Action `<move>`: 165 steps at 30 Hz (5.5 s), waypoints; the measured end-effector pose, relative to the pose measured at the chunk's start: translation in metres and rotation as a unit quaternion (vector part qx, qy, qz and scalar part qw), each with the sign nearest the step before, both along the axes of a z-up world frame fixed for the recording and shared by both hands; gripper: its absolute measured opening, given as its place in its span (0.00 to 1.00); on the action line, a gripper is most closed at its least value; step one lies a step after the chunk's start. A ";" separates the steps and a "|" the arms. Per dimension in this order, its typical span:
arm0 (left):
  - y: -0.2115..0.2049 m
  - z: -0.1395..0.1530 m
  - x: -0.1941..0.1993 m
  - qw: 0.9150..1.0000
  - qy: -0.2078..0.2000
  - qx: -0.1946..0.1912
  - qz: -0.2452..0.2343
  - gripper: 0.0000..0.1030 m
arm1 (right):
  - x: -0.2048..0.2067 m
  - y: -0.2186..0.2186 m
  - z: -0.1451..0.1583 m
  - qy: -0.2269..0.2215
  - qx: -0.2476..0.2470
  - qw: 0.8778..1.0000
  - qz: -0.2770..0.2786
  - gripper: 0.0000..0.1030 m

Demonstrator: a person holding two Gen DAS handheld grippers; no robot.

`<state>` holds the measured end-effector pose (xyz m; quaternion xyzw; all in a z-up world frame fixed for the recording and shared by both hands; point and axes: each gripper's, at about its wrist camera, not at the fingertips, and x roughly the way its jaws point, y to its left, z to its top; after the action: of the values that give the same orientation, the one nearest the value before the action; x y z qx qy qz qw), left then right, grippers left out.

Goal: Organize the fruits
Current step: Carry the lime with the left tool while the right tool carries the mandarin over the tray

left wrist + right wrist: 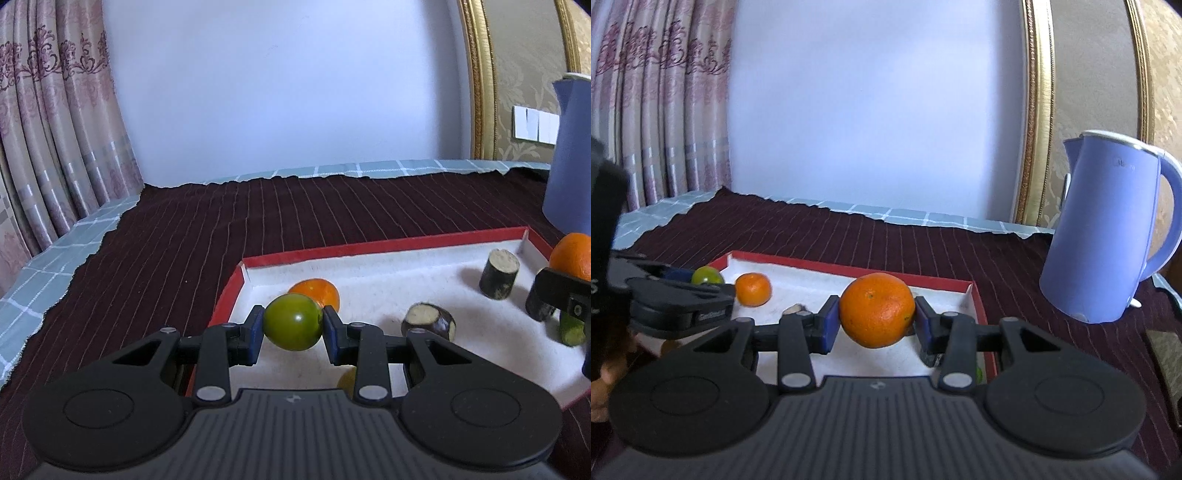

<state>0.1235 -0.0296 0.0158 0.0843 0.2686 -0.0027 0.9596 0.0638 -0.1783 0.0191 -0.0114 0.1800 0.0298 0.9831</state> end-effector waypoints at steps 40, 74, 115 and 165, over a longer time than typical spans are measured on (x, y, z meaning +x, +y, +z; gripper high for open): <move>-0.009 -0.010 0.039 1.000 -0.020 0.011 -0.001 0.32 | 0.064 -0.006 -0.022 0.010 0.014 1.000 -0.025 0.38; -0.008 -0.010 0.034 0.999 -0.038 -0.005 -0.015 0.32 | 0.057 -0.009 -0.025 0.003 0.021 0.999 -0.039 0.38; -0.006 -0.006 0.030 0.998 -0.062 -0.016 -0.011 0.33 | 0.053 -0.010 -0.023 -0.008 0.023 0.999 -0.034 0.38; -0.007 -0.005 0.029 0.998 -0.066 -0.009 -0.009 0.33 | 0.061 -0.007 -0.027 0.016 0.009 1.000 -0.024 0.38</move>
<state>0.1526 -0.0368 0.0107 0.0777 0.2039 -0.0078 0.9759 0.1249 -0.1856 -0.0081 0.0020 0.1953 0.0081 0.9807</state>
